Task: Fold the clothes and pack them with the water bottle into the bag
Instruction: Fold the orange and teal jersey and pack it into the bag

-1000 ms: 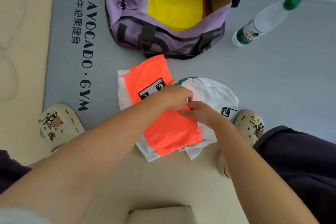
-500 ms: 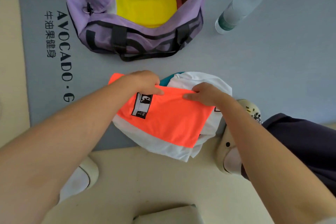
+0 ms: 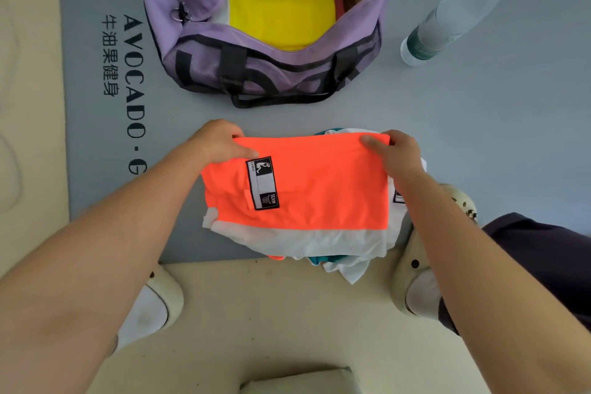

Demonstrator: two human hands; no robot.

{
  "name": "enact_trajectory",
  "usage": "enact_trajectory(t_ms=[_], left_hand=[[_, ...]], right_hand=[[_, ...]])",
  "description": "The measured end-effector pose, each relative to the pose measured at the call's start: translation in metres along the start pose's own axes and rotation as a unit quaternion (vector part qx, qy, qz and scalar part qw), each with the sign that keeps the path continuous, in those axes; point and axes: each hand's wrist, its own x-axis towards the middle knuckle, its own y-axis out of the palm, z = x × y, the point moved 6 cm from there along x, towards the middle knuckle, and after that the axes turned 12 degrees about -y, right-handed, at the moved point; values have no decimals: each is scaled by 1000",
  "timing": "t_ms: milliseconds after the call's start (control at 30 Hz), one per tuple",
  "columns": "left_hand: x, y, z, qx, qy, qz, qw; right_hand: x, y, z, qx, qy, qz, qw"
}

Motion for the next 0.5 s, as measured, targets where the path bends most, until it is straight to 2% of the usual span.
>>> enact_trajectory(t_ms=[67, 167, 233, 267, 300, 367, 400, 433, 500], left_hand=[[-2, 0, 13, -6, -19, 45, 999], [-5, -2, 30, 8, -51, 106, 993], [-6, -9, 43, -33, -73, 85, 993], [-5, -13, 50, -109, -82, 55, 989], [-6, -16, 57, -223, -95, 22, 970], [-16, -14, 67, -452, -123, -29, 883], [-21, -7, 71, -513, -137, -37, 847], [-25, 2, 74, -538, -149, -31, 829], [-34, 20, 73, -526, -155, 6, 836]], right_hand=[[-9, 7, -7, 45, 39, 24, 998], [-20, 15, -17, 45, 79, 102, 991], [-17, 13, -18, 43, 70, 94, 992], [-13, 11, -14, 45, 51, 73, 995], [-10, 9, -9, 56, 34, 47, 997], [-4, 9, 0, 96, 18, 7, 995], [-3, 12, 2, 112, 21, 2, 993], [-2, 15, 5, 122, 26, 7, 992], [-3, 18, 5, 111, 36, 31, 993]])
